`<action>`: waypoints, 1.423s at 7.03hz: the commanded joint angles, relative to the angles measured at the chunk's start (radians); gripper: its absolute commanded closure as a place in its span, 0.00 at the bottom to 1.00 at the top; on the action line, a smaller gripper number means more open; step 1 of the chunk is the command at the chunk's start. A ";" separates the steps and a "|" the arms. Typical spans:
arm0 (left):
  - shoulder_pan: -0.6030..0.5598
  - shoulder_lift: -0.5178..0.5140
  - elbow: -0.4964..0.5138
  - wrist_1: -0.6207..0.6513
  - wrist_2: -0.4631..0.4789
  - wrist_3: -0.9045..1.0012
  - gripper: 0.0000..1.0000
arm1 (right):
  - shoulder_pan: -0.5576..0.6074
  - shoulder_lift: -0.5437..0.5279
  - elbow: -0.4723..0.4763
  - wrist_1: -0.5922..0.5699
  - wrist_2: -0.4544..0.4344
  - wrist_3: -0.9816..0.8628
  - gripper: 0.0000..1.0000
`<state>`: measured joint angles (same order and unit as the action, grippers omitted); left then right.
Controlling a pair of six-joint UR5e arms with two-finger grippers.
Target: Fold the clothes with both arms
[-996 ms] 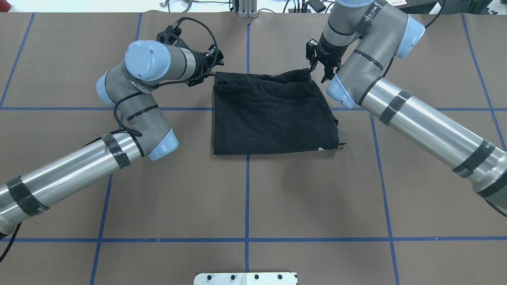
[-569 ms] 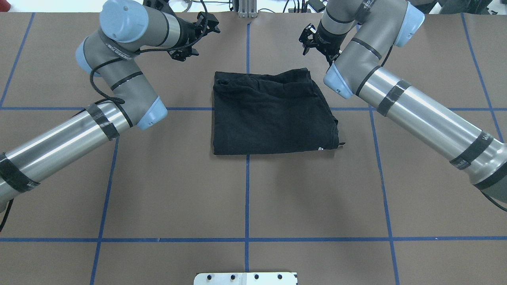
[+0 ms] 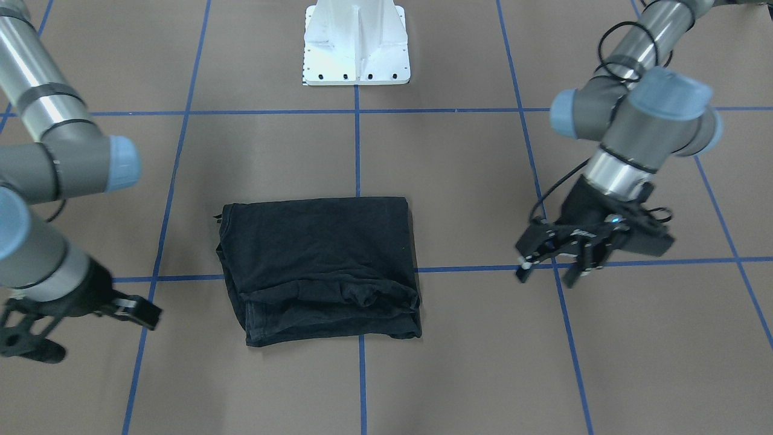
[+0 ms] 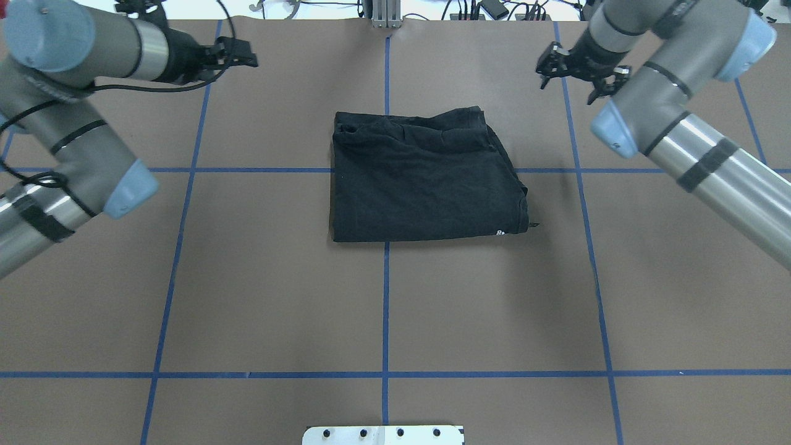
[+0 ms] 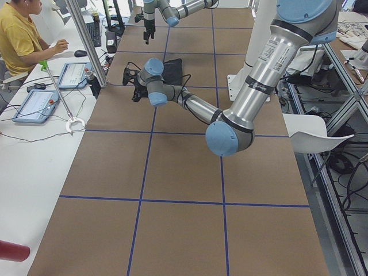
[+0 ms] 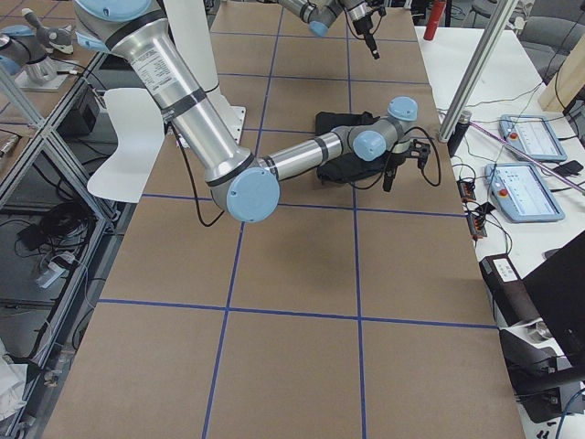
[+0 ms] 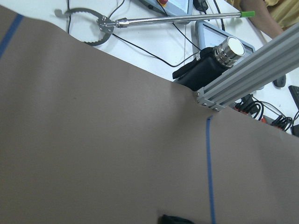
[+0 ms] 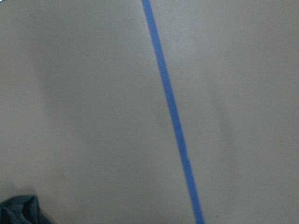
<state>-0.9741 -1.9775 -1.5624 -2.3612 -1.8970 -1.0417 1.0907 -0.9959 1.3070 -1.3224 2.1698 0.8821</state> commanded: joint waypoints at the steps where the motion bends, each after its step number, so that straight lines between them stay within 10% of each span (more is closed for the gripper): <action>1: -0.152 0.267 -0.141 0.030 -0.072 0.486 0.00 | 0.171 -0.160 0.011 -0.002 0.047 -0.489 0.00; 3: -0.381 0.414 -0.156 0.043 -0.308 0.795 0.00 | 0.286 -0.386 0.125 0.003 0.064 -0.737 0.00; 6: -0.452 0.499 -0.171 0.165 -0.310 0.904 0.00 | 0.317 -0.652 0.364 0.008 0.047 -0.743 0.00; 10: -0.480 0.511 -0.254 0.341 -0.388 0.977 0.00 | 0.321 -0.688 0.439 -0.063 0.062 -0.742 0.00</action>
<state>-1.4509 -1.4710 -1.8054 -2.0442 -2.2619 -0.0933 1.4099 -1.6792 1.7415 -1.3691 2.2287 0.1408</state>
